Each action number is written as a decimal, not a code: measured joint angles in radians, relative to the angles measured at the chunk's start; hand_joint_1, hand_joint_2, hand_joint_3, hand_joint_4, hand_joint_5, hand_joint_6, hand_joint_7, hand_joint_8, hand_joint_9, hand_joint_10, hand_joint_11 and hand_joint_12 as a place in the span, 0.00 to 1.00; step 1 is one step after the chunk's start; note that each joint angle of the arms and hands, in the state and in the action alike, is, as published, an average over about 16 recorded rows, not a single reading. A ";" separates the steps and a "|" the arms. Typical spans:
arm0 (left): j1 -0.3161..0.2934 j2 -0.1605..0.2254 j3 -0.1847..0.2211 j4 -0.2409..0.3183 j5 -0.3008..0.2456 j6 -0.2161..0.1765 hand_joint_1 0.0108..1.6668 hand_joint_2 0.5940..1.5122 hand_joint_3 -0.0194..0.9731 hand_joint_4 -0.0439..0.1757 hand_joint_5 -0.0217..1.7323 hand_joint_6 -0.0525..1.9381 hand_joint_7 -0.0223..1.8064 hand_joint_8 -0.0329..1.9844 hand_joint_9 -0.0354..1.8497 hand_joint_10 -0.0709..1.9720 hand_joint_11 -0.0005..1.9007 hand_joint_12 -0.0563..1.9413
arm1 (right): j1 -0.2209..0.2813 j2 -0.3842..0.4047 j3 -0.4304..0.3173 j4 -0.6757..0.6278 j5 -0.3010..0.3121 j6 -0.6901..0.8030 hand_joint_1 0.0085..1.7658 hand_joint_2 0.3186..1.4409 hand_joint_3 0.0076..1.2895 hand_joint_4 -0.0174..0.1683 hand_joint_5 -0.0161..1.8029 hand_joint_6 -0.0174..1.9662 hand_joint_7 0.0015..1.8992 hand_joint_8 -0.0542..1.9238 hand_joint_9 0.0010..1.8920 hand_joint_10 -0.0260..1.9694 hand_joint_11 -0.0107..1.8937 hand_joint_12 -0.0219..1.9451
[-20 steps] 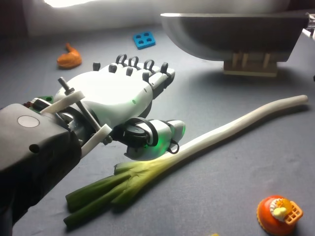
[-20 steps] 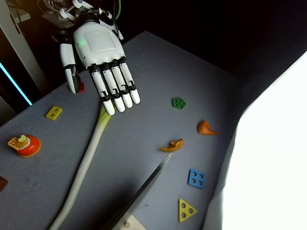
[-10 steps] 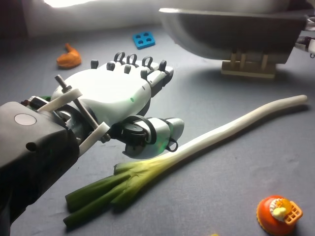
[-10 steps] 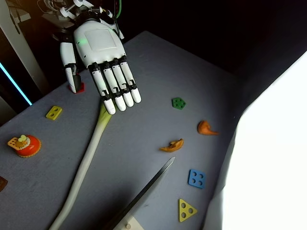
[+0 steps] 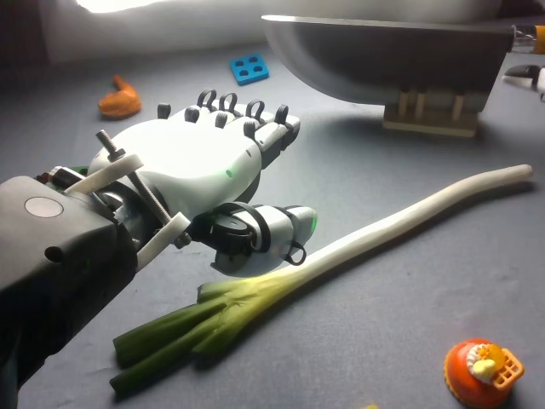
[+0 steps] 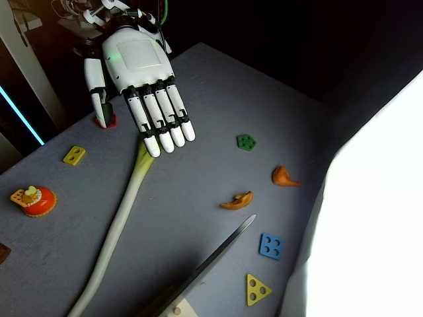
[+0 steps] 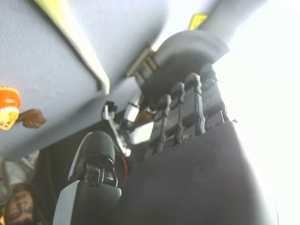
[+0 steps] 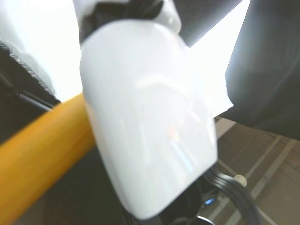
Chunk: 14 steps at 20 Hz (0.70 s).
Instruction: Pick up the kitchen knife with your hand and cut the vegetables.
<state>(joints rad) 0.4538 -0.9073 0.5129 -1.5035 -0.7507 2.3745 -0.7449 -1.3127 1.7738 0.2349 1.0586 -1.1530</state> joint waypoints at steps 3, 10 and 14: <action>0.000 0.000 0.000 0.000 0.000 0.003 0.04 0.88 0.04 0.23 0.03 0.04 0.04 0.02 0.03 0.04 0.01 0.03 | 0.000 0.037 -0.042 -0.015 0.001 -0.002 0.49 0.45 0.01 0.58 0.02 0.02 0.01 0.03 0.01 0.01 0.01 0.01; -0.016 0.000 0.000 -0.001 -0.003 0.008 0.06 0.87 0.04 0.23 0.04 0.04 0.04 0.02 0.03 0.04 0.01 0.03 | 0.000 0.160 -0.203 -0.062 -0.001 -0.033 0.49 0.44 0.01 0.56 0.02 0.02 0.01 0.03 0.01 0.01 0.01 0.01; -0.034 0.000 -0.003 -0.001 -0.009 0.010 0.06 0.87 0.04 0.23 0.04 0.04 0.04 0.02 0.03 0.04 0.01 0.03 | 0.000 0.247 -0.326 -0.101 -0.007 -0.066 0.49 0.45 0.01 0.54 0.02 0.01 0.01 0.03 0.01 0.01 0.01 0.01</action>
<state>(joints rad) 0.4200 -0.9073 0.5101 -1.5040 -0.7601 2.3842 -0.7449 -1.0660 1.4473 0.1343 1.0516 -1.2191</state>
